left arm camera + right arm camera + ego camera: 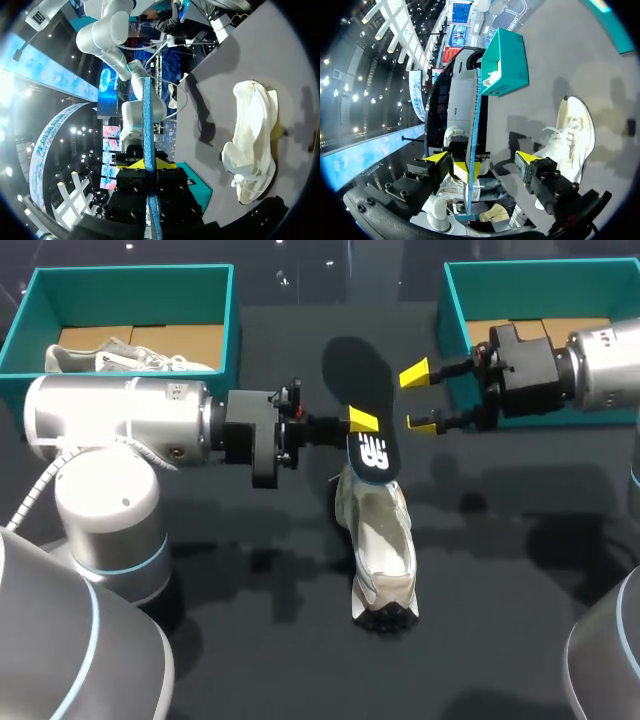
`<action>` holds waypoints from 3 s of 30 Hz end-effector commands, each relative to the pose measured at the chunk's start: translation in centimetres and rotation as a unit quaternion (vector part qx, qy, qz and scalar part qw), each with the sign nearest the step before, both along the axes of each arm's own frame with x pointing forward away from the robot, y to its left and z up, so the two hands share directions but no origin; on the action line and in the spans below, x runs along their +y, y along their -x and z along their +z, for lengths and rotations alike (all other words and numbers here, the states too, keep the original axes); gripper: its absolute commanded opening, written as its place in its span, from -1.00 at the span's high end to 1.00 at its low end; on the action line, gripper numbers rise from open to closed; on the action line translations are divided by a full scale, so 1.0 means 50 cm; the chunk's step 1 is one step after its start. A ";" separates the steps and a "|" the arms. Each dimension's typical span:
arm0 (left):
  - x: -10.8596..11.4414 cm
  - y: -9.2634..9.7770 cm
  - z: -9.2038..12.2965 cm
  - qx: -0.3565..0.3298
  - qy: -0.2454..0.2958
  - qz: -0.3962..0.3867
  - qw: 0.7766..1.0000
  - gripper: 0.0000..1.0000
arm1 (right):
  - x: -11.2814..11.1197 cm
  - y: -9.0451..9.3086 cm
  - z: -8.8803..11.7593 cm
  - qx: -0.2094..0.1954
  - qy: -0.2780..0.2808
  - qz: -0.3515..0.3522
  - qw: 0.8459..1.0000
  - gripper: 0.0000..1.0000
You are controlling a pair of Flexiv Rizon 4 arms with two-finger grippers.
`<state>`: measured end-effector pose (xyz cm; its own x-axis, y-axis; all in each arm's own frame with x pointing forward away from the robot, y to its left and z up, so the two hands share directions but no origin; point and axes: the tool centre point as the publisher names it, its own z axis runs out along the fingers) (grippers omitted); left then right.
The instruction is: Take the shoe out of the shoebox, open the shoe tongue, remove and reinsert the insole, then place the shoe into the shoebox
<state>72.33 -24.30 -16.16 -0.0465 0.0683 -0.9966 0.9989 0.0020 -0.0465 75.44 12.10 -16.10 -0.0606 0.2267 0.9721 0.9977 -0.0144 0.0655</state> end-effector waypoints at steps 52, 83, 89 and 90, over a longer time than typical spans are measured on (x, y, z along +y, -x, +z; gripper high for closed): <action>-0.084 -0.037 -0.036 -0.039 0.008 0.019 0.999 1.00 | 0.054 -0.002 -0.020 0.016 -0.048 0.012 0.999 1.00; 0.108 -0.038 0.005 0.031 -0.065 0.092 0.993 -1.00 | 0.055 0.038 -0.083 0.026 -0.066 0.038 0.997 1.00; 0.107 -0.045 0.009 0.025 -0.079 0.096 0.992 -1.00 | 0.055 0.038 -0.083 0.026 -0.066 0.038 0.997 1.00; 0.107 -0.053 0.013 0.021 -0.084 0.093 0.992 -1.00 | 0.055 0.038 -0.083 0.026 -0.066 0.038 0.997 1.00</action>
